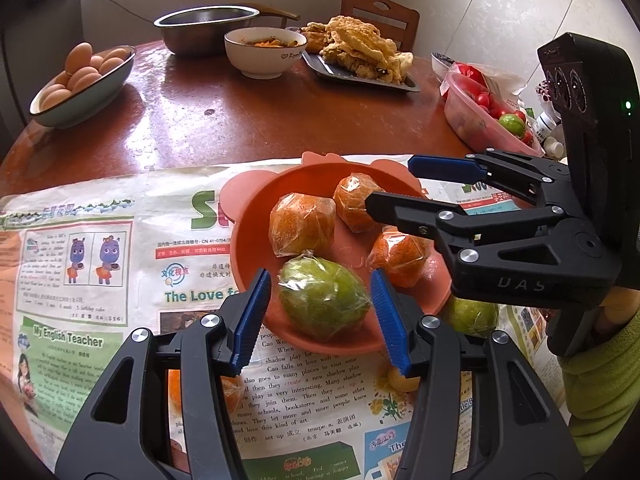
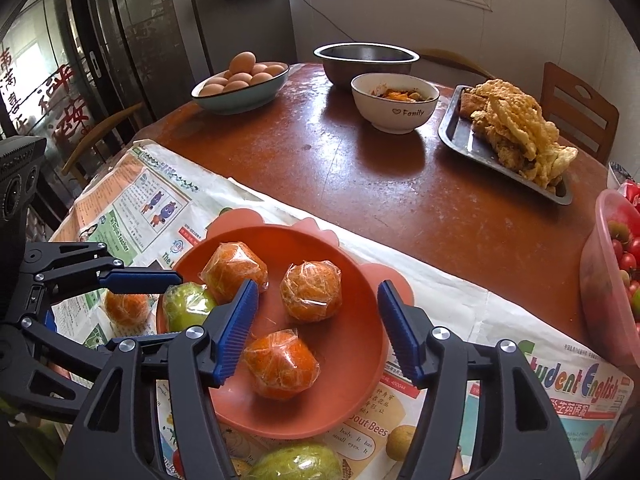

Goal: Organize fruits
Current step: 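Lower both fruits into the orange plate and open both tools, then withdraw both open tools back from the plate, then move both open tools toward the red tomato and large bagged green fruit, then grasp the red tomato with the left tool while the right tool grasps the bagged green fruit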

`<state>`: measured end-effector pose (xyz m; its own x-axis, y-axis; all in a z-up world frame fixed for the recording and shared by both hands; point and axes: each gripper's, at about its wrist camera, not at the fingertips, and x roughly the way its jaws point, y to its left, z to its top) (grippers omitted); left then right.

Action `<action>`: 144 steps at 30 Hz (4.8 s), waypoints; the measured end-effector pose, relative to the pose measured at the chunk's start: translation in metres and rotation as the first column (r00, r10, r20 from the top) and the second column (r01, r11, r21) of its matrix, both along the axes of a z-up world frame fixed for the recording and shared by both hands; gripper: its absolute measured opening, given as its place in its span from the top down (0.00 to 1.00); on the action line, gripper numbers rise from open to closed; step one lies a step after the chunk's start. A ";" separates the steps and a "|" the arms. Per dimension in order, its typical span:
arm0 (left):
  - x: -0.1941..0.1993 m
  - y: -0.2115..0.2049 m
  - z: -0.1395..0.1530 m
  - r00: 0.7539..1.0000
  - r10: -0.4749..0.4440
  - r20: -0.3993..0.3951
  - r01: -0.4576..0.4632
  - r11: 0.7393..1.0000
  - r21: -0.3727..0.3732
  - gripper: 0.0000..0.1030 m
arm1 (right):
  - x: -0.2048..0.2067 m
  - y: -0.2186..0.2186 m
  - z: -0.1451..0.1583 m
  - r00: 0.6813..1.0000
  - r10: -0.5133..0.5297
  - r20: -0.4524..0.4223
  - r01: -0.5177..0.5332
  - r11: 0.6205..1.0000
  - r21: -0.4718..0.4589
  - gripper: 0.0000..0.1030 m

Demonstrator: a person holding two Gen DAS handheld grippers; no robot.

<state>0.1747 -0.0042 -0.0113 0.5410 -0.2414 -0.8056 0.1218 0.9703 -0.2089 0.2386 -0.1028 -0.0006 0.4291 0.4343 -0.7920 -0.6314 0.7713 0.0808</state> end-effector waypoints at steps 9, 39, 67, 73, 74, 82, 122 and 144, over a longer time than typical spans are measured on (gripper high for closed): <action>-0.003 0.005 0.007 1.000 0.022 0.018 -0.022 1.000 0.012 0.42 | -0.003 -0.007 0.009 0.999 -0.025 0.023 0.024 1.000 0.010 0.29; -0.018 0.007 0.023 0.995 0.072 0.066 -0.076 0.995 0.061 0.09 | -0.015 -0.023 0.034 0.991 -0.094 0.095 0.092 0.995 0.022 0.08; -0.052 -0.003 0.050 0.990 0.067 0.123 -0.074 0.996 0.053 0.09 | -0.062 -0.048 0.078 0.976 -0.122 0.179 0.114 0.992 0.057 0.05; -0.065 -0.007 0.051 0.990 0.055 0.127 -0.063 0.996 0.057 0.09 | -0.075 -0.055 0.082 0.973 -0.132 0.189 0.123 0.991 0.061 0.04; -0.067 -0.008 0.051 0.991 0.053 0.126 -0.061 0.996 0.059 0.09 | -0.077 -0.056 0.082 0.973 -0.134 0.189 0.124 0.990 0.062 0.04; -0.080 -0.020 0.044 0.993 0.025 0.114 -0.033 0.997 0.076 0.09 | -0.094 -0.065 0.076 0.974 -0.141 0.177 0.134 0.990 0.054 0.04; -0.097 -0.064 -0.015 0.999 -0.039 0.013 0.037 0.995 0.087 0.09 | -0.120 -0.095 -0.006 0.981 -0.191 0.045 0.193 0.980 -0.042 0.04; -0.086 -0.068 -0.021 0.997 -0.082 -0.011 0.082 0.996 0.017 0.41 | -0.084 -0.060 -0.023 0.988 -0.139 -0.072 0.139 0.990 -0.006 0.30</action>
<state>0.0890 -0.0723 -0.0322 0.5114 -0.2704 -0.8157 0.1990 0.9607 -0.1937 0.1541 -0.1632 -0.0231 0.4269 0.3736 -0.8235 -0.5108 0.8511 0.1213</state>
